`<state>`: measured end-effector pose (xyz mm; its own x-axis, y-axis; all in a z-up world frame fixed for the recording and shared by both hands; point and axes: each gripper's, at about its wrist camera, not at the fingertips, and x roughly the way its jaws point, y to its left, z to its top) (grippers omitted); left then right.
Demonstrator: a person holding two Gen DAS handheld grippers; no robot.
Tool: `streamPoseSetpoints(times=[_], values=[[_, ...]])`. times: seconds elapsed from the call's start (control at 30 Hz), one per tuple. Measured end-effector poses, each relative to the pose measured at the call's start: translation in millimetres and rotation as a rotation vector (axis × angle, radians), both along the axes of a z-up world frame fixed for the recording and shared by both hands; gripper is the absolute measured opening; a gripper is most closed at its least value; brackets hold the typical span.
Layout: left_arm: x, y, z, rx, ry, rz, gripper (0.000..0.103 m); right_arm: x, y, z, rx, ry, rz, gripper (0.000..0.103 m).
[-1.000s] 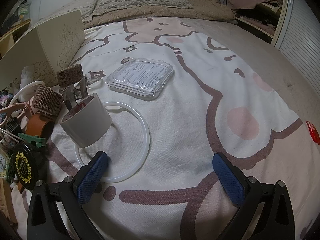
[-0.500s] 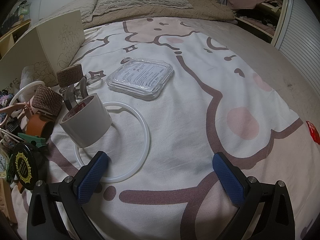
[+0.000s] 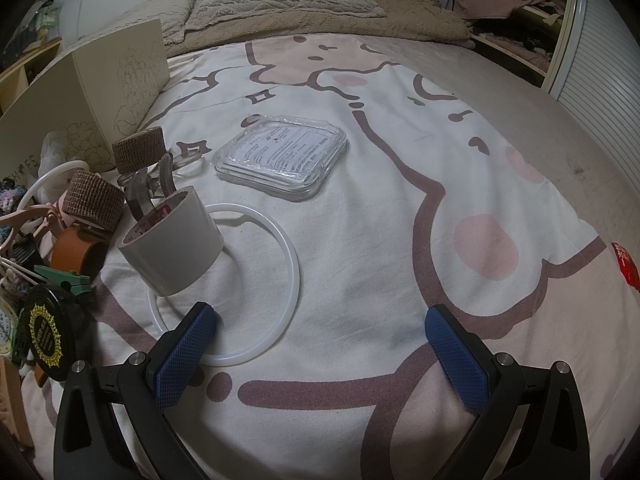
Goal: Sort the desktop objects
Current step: 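Lift the floral pouch with the left gripper and hold it above the pile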
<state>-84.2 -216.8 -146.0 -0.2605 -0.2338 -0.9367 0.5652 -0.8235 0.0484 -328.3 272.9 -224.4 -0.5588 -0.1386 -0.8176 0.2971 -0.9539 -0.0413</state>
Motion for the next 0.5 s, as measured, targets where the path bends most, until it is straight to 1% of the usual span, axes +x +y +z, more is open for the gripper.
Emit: streamPoseSetpoints(times=[0.07,0.17,0.2,0.23,0.27,0.33,0.4,0.43,0.5], values=[[3,-2,0,0.014,0.002,0.009,0.042,0,0,0,-0.001,0.000,0.000,0.103],[8,-2,3,0.030,0.009,0.006,0.034,0,0,0,0.000,0.000,0.000,0.103],[9,-1,5,0.035,0.014,0.003,0.032,0,0,0,0.000,0.000,0.000,0.103],[10,0,7,0.037,0.022,0.000,0.027,0,0,0,-0.001,-0.001,0.000,0.103],[11,1,9,0.033,0.030,-0.002,0.019,0,0,0,-0.001,-0.001,0.000,0.103],[13,2,14,-0.001,0.045,0.006,0.011,0,0,0,-0.003,-0.003,0.000,0.103],[14,1,20,-0.016,0.068,0.019,0.009,-1,0,0,-0.006,-0.012,0.001,0.103],[15,0,24,-0.017,0.081,0.025,0.007,-2,1,0,-0.007,-0.022,0.002,0.103],[17,-1,31,-0.010,0.114,0.035,0.006,-4,1,2,-0.004,-0.041,0.010,0.103]])
